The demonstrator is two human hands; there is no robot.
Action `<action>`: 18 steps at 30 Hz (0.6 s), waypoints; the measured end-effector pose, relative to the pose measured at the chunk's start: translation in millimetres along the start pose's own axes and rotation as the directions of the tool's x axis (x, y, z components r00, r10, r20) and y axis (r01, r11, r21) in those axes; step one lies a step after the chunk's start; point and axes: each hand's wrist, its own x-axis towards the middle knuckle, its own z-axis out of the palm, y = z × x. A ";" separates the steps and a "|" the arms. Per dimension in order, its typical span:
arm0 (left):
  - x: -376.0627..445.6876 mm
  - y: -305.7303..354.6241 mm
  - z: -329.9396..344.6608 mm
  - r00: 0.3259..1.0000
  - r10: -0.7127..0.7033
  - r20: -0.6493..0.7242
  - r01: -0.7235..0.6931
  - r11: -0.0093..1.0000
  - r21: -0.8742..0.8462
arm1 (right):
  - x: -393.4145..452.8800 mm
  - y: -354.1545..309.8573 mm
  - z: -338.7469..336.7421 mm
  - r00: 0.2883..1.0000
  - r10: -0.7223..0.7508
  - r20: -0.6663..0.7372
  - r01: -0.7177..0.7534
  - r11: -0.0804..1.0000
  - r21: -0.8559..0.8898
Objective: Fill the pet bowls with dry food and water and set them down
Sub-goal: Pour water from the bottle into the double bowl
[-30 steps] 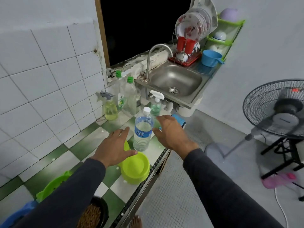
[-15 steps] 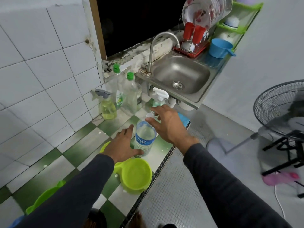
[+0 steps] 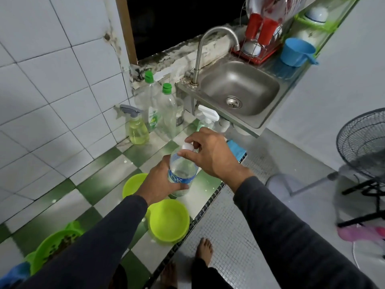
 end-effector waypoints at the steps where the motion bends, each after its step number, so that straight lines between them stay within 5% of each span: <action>1: 0.3 -0.7 0.7 1.000 -0.002 -0.007 0.002 1.000 -0.017 | 1.1 0.6 0.1 1.000 -0.007 0.006 0.007 1.000 0.000; 18: 9.4 -9.8 4.2 1.000 0.001 0.000 -0.001 0.999 -0.045 | 7.5 0.5 -1.6 0.978 -0.185 0.101 0.191 0.980 -0.054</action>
